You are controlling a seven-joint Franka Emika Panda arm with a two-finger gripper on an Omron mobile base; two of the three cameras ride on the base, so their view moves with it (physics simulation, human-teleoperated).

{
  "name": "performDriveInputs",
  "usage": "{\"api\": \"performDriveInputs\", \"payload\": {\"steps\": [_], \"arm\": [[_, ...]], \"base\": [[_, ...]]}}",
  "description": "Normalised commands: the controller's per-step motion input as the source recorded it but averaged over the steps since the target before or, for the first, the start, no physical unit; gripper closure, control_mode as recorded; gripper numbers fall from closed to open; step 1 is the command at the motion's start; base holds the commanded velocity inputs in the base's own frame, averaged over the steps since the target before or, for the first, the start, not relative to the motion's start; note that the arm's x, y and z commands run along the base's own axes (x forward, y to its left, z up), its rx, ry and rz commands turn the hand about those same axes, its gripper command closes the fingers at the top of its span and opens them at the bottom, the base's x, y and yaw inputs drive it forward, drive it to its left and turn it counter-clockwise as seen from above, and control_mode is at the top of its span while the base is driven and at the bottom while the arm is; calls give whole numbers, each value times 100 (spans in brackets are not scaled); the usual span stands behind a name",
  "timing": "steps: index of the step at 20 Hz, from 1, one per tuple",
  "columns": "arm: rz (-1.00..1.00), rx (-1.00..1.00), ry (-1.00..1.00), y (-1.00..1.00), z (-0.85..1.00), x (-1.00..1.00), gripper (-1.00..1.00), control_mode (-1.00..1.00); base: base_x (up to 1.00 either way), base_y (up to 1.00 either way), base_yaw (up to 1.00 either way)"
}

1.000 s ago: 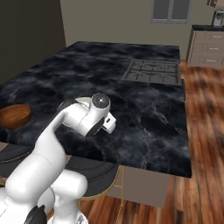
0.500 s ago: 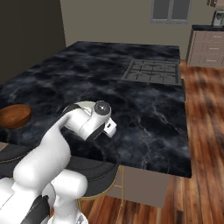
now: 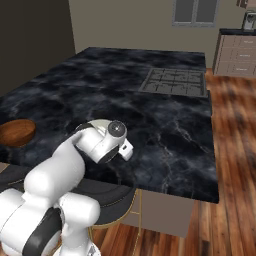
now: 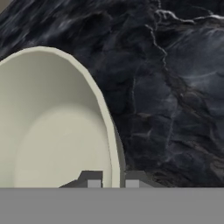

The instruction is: Pick up the bowls from the cabinet and place each bowl in front of a stool on the dining counter.

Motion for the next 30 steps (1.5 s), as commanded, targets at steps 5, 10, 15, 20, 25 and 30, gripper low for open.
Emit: {"api": "performDriveInputs", "payload": {"steps": [5, 10, 15, 20, 25, 30], "arm": [[-3, 0, 0, 5, -29, 22, 100, -100], [-4, 0, 0, 2, -26, 27, 100, -100], [-3, 0, 0, 0, -23, 27, 100, -100], [-1, 0, 0, 0, -22, 23, 100, -100], [0, 0, 0, 0, -21, 15, 100, -100], [0, 0, 0, 0, -16, 9, 100, -100]], "base": [[0, 0, 0], [0, 0, 0], [0, 0, 0], [0, 0, 0], [0, 0, 0], [0, 0, 0]]}}
